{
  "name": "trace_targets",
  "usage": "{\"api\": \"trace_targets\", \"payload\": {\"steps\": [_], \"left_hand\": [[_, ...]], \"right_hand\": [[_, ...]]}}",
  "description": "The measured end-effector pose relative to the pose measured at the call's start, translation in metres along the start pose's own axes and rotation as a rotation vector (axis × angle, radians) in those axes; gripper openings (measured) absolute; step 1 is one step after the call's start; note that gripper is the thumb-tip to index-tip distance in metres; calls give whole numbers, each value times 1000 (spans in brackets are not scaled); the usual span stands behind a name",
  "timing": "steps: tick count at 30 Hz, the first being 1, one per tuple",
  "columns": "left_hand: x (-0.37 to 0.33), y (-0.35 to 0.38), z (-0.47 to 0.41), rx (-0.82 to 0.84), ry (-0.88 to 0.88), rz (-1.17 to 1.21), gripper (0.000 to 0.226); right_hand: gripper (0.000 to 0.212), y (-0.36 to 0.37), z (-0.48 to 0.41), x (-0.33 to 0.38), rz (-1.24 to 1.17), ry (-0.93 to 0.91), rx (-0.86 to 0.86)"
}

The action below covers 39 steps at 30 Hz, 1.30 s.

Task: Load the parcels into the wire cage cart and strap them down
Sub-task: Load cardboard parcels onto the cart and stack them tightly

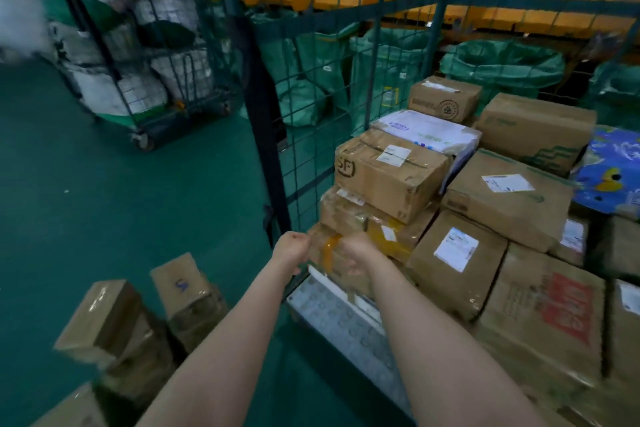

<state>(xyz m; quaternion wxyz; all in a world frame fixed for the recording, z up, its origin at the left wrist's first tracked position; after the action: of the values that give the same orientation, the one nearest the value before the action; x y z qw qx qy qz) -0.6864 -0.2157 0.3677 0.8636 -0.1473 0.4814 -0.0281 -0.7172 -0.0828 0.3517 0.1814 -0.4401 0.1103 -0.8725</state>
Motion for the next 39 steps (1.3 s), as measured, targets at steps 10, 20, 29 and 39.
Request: {"api": "trace_targets", "payload": {"steps": [10,20,29,39], "left_hand": [[99,-66,58,-305,-151,184,12],[222,-107,140,-517,-389,353,16],[328,-185,196,-693,-577,407,31],[453,-290,159,-588,-695,249,17]], "right_hand": [[40,97,39,-12,279,-79,247],[35,197,93,-63,493,-96,528],[33,304,126,-103,658,-80,660],[31,462,115,-170,680,71,666]]}}
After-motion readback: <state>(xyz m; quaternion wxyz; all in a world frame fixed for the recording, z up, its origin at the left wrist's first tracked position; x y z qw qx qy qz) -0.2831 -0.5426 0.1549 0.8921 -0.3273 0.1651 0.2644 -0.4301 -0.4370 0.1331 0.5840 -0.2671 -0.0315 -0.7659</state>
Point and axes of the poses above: each hand's wrist, its own z-axis away from the middle knuckle, its own y-axis out of the palm, x = y × z, the point moved 4 cm from there along -z, towards the middle knuckle
